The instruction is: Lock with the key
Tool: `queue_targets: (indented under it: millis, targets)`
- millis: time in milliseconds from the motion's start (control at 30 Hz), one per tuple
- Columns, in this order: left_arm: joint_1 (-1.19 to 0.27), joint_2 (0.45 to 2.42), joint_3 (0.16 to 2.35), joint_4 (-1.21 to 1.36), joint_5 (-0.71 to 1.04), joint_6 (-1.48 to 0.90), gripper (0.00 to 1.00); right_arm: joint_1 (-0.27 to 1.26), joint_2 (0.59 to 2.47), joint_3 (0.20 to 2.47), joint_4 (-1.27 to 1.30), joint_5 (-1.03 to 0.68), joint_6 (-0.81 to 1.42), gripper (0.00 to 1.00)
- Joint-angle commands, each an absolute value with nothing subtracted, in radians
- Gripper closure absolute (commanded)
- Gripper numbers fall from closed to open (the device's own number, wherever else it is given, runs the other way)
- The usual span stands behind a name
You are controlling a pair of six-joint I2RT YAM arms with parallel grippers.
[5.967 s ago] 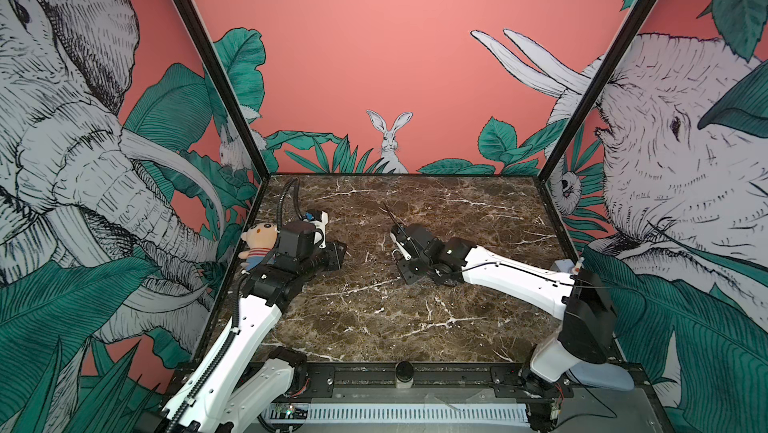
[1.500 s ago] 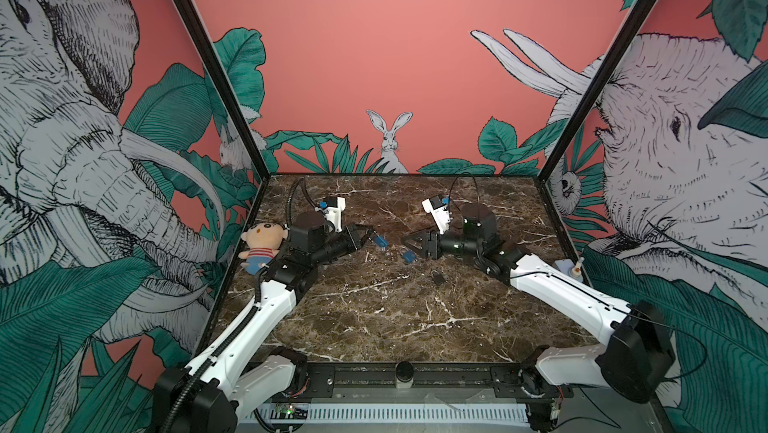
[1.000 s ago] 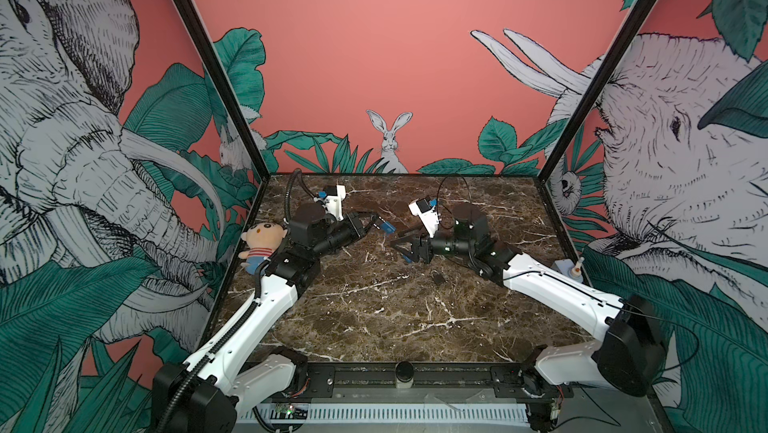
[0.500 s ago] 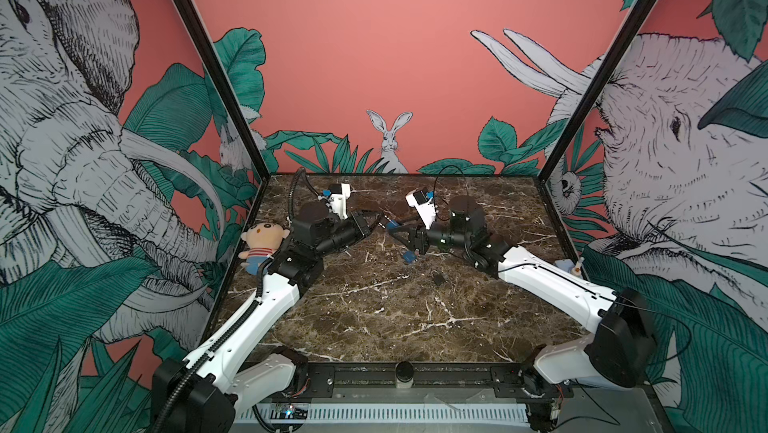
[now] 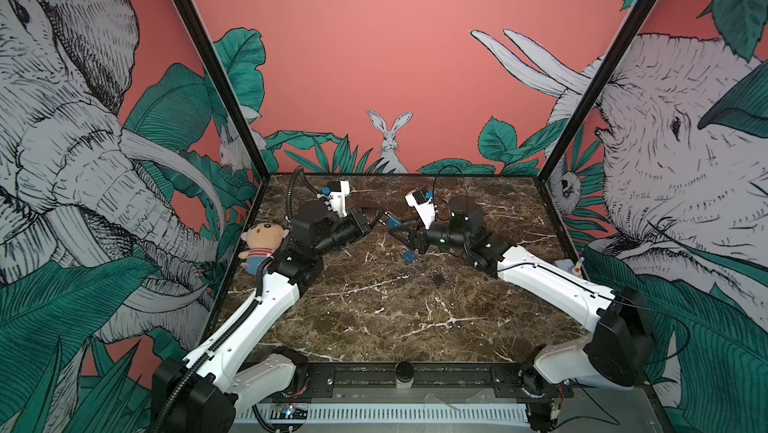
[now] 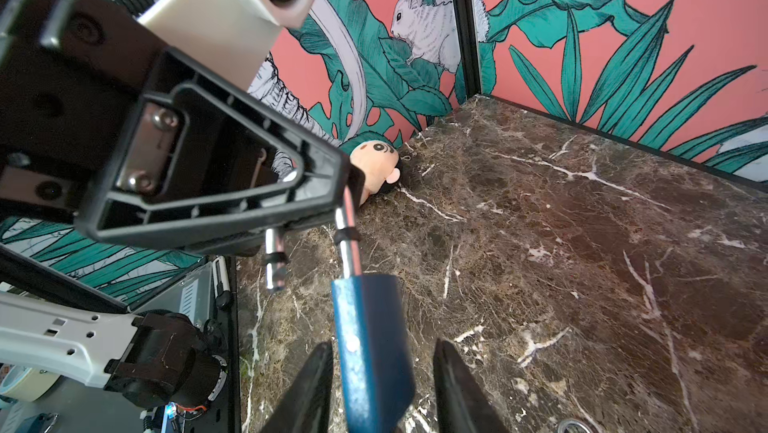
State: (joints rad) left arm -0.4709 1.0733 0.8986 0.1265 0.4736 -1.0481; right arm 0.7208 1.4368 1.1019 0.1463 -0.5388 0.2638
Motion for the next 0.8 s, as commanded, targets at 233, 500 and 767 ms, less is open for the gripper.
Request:
queue_targets:
  millis: [233, 500, 767]
  targets:
    - [-0.478, 1.072, 0.905, 0.191, 0.474, -1.064, 1.00, 0.725, 1.430, 1.129, 0.193, -0.518, 0.250, 0.61]
    - [-0.480, 1.082, 0.902, 0.193, 0.476, -1.066, 1.00, 0.725, 1.439, 1.134, 0.202, -0.523, 0.253, 0.65]
    - [-0.480, 1.093, 0.898, 0.208, 0.482, -1.075, 1.00, 0.725, 1.448, 1.141, 0.196, -0.527, 0.250, 0.78]
